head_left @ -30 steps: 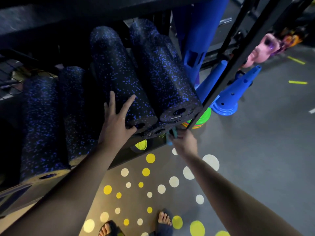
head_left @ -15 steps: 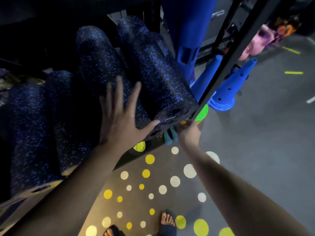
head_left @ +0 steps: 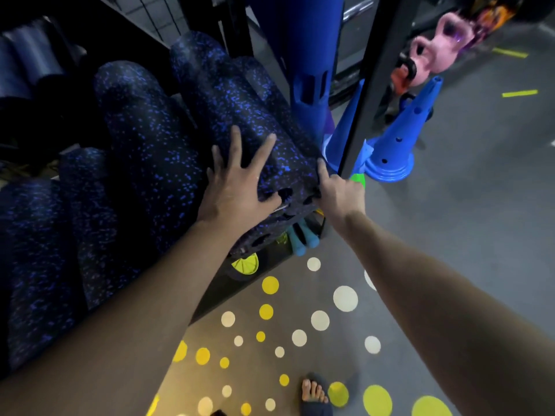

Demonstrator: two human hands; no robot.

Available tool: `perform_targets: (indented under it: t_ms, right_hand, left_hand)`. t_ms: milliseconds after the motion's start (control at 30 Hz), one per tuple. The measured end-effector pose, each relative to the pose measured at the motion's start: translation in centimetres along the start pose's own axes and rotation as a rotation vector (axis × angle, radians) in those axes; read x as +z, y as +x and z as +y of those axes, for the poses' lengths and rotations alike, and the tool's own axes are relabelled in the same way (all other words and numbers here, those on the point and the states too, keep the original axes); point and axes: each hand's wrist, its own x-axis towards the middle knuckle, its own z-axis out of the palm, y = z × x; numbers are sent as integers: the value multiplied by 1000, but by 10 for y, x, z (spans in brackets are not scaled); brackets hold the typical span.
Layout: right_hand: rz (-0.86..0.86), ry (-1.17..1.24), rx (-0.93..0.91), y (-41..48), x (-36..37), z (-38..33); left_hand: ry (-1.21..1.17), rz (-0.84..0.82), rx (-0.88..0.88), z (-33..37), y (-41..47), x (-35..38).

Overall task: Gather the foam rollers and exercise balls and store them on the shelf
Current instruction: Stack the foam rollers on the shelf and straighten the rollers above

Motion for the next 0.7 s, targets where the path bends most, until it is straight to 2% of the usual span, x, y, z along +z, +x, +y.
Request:
perform_targets:
  t_ms: [167, 300, 433, 700]
  right_hand:
    - [72, -8, -57, -12, -1, 5]
    - [200, -44, -69, -1, 0, -6]
    - [116, -15, -136, -1, 13, -12]
    - [25, 50, -117, -19, 22, 11]
  left_hand:
    - [-167, 140, -71, 1, -4, -3]
    - [-225, 182, -91, -1, -3, -1]
    - [-209, 181, -96, -4, -4, -1]
    - [-236, 177, -91, 0, -3, -1]
